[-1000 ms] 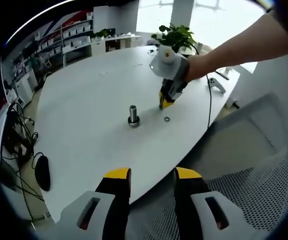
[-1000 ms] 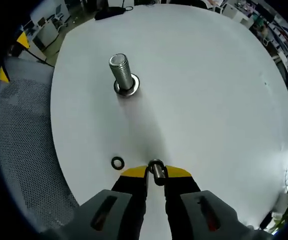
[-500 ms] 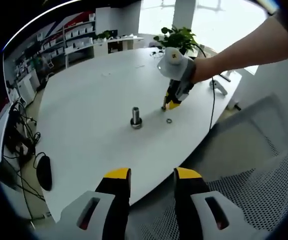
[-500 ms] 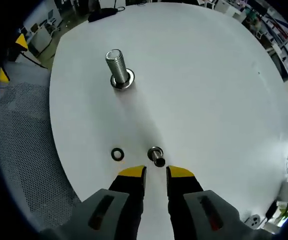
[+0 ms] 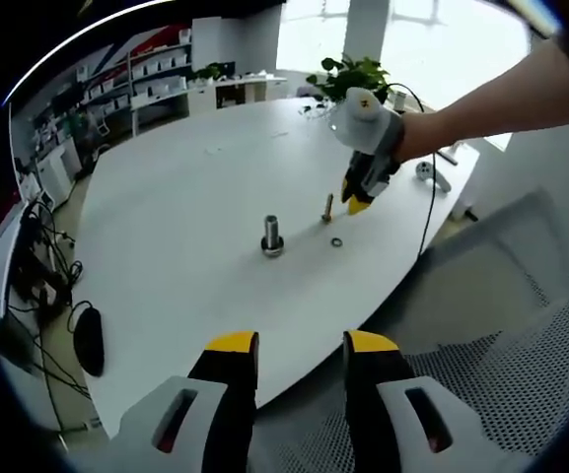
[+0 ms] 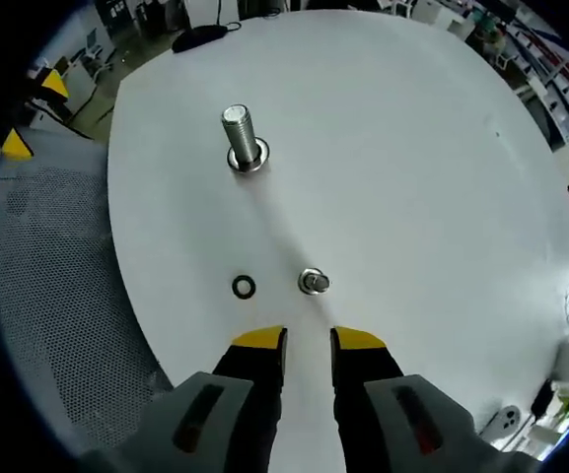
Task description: Place the washer onto the threaded stud by aligning its center hole with the stud, sliding it down to the base, and recovering from edge contact or off-axis alignment until the washer reaches the visible bottom stop.
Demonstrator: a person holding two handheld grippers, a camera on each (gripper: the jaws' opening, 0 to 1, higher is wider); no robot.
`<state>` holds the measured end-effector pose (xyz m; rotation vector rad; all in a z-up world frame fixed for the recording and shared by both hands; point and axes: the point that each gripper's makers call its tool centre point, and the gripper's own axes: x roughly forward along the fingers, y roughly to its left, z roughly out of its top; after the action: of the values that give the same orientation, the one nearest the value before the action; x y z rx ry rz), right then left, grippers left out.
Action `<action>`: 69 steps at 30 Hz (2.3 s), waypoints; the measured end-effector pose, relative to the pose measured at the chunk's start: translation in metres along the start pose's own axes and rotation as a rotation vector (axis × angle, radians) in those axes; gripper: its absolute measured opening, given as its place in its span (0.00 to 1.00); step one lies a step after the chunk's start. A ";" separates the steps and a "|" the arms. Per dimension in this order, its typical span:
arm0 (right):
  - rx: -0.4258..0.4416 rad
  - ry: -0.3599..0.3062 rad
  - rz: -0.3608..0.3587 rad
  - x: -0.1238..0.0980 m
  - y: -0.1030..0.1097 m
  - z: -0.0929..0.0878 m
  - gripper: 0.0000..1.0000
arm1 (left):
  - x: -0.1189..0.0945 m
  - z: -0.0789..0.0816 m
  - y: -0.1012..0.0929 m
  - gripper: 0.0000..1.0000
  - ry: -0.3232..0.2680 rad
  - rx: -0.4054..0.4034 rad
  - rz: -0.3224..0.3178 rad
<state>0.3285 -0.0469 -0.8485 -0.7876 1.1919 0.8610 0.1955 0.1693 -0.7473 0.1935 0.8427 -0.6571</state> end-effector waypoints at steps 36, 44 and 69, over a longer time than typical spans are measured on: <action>-0.073 -0.028 0.101 0.033 0.044 0.027 0.21 | -0.007 -0.009 -0.009 0.33 -0.011 -0.053 -0.007; -0.243 -0.018 0.102 0.032 0.048 0.020 0.22 | -0.007 -0.005 -0.006 0.33 -0.040 -0.087 -0.003; -0.257 -0.019 0.102 0.033 0.048 0.020 0.15 | -0.007 -0.005 -0.005 0.32 -0.038 -0.094 0.015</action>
<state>0.2996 -0.0020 -0.8799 -0.9296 1.1251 1.1192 0.1860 0.1709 -0.7452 0.1021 0.8332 -0.6036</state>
